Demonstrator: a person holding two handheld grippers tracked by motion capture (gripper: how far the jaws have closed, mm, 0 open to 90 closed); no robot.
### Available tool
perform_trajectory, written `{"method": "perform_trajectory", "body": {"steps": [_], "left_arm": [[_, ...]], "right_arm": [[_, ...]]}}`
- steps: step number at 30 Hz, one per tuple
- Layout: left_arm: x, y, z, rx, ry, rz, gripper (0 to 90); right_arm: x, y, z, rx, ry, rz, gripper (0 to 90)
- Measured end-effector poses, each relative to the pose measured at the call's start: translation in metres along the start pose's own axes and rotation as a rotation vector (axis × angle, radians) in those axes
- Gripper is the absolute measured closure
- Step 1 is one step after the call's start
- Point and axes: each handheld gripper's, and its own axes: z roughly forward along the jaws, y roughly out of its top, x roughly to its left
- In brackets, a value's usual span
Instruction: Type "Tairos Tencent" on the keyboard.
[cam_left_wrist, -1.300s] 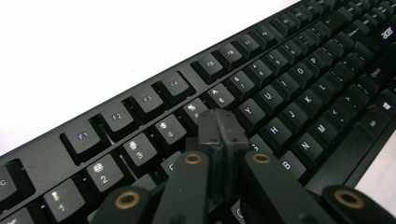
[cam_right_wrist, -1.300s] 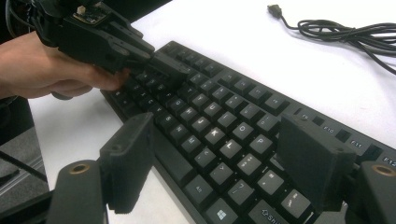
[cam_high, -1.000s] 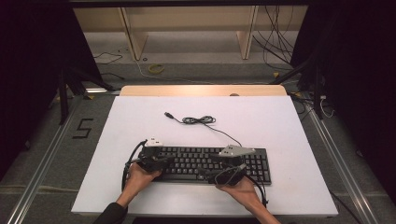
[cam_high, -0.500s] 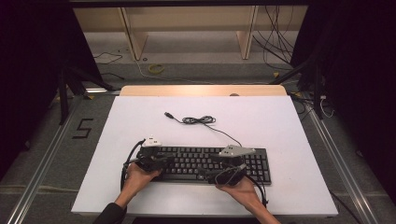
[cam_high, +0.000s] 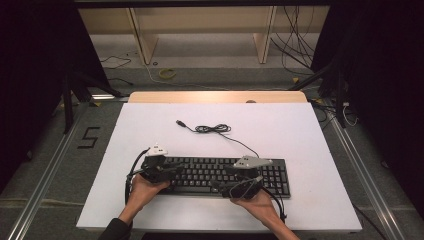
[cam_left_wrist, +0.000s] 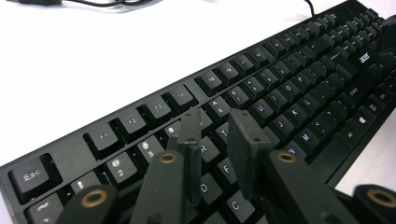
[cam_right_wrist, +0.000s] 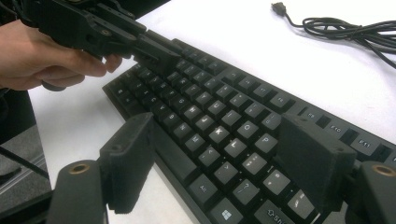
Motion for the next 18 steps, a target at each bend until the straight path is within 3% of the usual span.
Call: {"method": "perform_trajectory", "body": {"steps": [11, 18], "left_arm": [[0.001, -0.001, -0.007, -0.014, -0.032, -0.022, 48.3], [0.002, -0.003, -0.013, -0.035, -0.038, -0.032, 39.8]], "right_arm": [[-0.001, 0.000, 0.000, 0.000, -0.001, 0.000, 28.8], [0.000, 0.000, 0.001, 0.003, -0.001, 0.002, 28.8]]}}
